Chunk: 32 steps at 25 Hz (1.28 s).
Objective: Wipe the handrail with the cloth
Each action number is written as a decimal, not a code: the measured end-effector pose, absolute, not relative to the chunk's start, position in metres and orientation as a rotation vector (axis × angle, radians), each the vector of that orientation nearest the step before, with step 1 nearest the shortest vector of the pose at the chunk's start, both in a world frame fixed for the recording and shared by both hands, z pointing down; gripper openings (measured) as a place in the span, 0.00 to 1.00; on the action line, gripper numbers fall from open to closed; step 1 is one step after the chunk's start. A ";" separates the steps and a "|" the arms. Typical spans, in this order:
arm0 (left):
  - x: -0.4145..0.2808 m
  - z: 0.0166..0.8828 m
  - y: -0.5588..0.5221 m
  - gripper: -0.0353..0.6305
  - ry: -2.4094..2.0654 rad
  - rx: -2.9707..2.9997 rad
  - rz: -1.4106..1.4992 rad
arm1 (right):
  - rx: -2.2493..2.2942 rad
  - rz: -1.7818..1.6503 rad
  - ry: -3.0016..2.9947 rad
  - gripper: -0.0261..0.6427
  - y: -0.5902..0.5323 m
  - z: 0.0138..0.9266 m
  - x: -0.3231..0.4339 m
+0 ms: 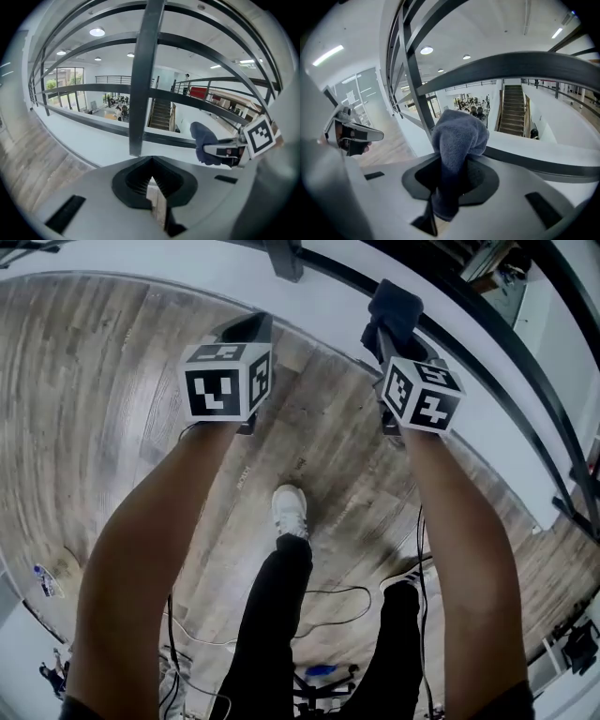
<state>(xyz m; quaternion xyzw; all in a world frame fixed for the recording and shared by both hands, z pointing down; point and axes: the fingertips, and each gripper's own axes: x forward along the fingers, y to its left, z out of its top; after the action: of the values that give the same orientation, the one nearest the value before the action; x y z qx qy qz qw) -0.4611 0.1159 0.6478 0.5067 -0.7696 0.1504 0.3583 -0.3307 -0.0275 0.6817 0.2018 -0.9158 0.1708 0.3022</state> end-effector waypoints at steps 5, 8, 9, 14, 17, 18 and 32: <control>-0.508 0.656 0.129 0.06 -2.016 1.273 0.341 | 0.542 0.439 -2.409 0.17 -0.021 0.697 -0.400; -0.526 0.658 0.136 0.06 -2.029 1.261 0.306 | 0.528 0.396 -2.404 0.17 -0.020 0.702 -0.432; -0.530 0.660 0.139 0.06 -2.028 1.268 0.315 | 0.513 0.359 -2.398 0.17 -0.020 0.705 -0.442; -0.547 0.679 0.157 0.06 -2.022 1.264 0.359 | 0.472 0.304 -2.376 0.17 -0.024 0.721 -0.491; -0.550 0.687 0.168 0.06 -2.013 1.246 0.359 | 0.495 0.307 -2.319 0.17 -0.030 0.732 -0.499; -0.551 0.688 0.171 0.06 -2.011 1.242 0.360 | 0.502 0.305 -2.306 0.17 -0.032 0.733 -0.498; -0.506 0.684 0.121 0.06 -1.991 1.287 0.338 | 0.587 0.302 -2.264 0.17 -0.063 0.726 -0.430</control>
<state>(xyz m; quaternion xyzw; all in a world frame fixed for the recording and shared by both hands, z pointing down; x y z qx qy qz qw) -0.5061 0.1211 0.6838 0.5003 -0.7741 0.1313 0.3651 -0.4295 -0.0631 0.7264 0.2300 -0.8873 0.1185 0.3819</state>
